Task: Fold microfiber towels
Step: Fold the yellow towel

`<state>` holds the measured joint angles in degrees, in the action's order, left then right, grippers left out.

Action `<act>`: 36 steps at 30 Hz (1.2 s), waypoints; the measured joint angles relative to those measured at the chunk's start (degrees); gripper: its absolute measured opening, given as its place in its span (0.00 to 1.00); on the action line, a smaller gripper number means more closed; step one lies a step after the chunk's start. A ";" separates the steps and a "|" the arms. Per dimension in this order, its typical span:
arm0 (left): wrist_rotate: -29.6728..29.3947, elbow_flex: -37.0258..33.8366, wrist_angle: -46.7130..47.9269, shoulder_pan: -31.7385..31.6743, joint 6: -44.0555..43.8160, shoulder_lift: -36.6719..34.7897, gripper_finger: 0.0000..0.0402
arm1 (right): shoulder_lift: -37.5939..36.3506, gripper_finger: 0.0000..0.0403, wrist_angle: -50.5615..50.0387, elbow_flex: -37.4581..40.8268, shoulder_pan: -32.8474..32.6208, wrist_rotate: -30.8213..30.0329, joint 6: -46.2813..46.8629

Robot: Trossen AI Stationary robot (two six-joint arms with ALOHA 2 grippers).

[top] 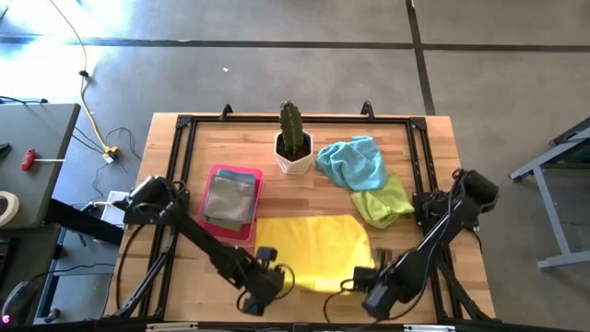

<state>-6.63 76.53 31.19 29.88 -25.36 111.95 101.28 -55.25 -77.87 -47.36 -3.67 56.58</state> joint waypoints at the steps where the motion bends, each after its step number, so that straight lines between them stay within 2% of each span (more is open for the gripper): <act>1: 0.73 0.00 -0.43 0.55 -1.04 0.38 0.00 | 0.83 0.00 2.64 0.00 -0.22 1.71 0.02; 4: 2.85 0.04 -0.05 1.06 -3.64 0.43 0.00 | 1.84 0.00 8.38 0.00 -0.45 5.49 -0.80; 7: 6.71 0.00 0.56 0.94 -4.53 -0.02 0.00 | 1.66 0.00 10.22 0.00 -0.24 5.68 -1.13; 9: 8.97 0.11 0.15 0.83 -4.51 -0.45 0.00 | 1.36 0.00 8.93 0.00 0.20 4.31 -1.50; 14: 9.53 0.04 0.94 0.23 -3.00 -0.31 0.00 | 1.35 0.00 -2.00 -0.04 2.03 -0.38 -1.44; 18: 6.20 0.04 3.40 -1.31 -2.50 -0.32 0.00 | 1.35 0.00 -10.17 -0.04 3.85 -4.82 -1.50; 23: -1.98 0.04 9.44 -3.78 -3.93 -0.32 0.00 | 1.35 0.00 -16.25 -0.04 6.44 -7.29 -1.62; 28: -7.99 0.04 14.48 -6.39 -4.50 -0.32 0.00 | 1.40 0.00 -16.15 -0.02 9.44 -9.94 -4.02; 36: -10.53 0.03 18.78 -9.06 -2.92 -0.32 0.00 | 4.53 0.00 -16.62 0.00 13.89 -12.40 -7.46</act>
<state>-17.16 76.57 49.97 20.82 -28.28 111.63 105.81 -71.87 -77.87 -33.47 -16.07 49.12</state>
